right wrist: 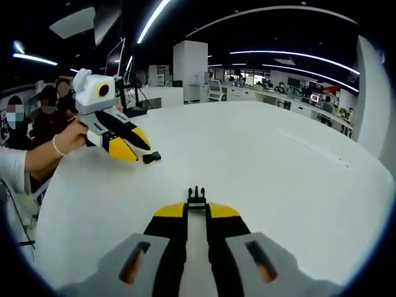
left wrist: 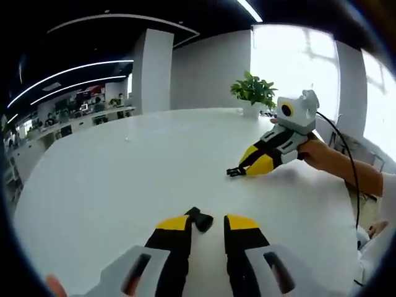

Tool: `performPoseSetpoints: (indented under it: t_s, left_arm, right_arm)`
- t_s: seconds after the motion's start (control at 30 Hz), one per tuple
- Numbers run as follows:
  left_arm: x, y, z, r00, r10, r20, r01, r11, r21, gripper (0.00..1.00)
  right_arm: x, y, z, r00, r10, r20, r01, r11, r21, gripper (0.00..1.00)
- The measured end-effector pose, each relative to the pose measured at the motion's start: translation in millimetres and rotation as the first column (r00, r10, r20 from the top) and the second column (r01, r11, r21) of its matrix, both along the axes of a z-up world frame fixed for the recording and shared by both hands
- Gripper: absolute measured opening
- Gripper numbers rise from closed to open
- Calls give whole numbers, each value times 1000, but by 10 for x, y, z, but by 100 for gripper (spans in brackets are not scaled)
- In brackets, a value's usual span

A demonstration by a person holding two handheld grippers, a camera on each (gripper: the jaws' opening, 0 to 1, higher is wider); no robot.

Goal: Snap the two parts of the plastic buckle together until the buckle closes and remains connected.

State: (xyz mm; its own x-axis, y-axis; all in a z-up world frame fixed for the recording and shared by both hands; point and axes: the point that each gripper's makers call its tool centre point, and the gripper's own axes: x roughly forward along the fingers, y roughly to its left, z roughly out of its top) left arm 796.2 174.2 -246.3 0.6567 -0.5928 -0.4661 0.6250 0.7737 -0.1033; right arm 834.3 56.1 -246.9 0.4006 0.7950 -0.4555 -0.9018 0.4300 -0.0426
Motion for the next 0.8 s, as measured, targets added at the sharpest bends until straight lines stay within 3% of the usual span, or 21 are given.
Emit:
performPoseSetpoints:
  t_s: [0.33,0.57,0.7,0.8]
  left_arm:
    - [-86,-28,-52,1000,30,-1,-30,1000,1,29]
    - [10,23,-85,995,99,-14,-99,995,-3,49]
    - [70,37,-102,990,142,-22,-142,990,-7,66]
    - [105,23,-115,989,148,-21,-148,989,-7,69]
  right_arm:
    - [-109,13,54,1000,24,13,-24,1000,11,11]
    - [-137,-1,30,1000,27,13,-27,1000,7,11]
    - [-146,-18,12,1000,25,10,-25,1000,9,11]
    - [-148,-22,9,1000,26,10,-26,1000,12,11]
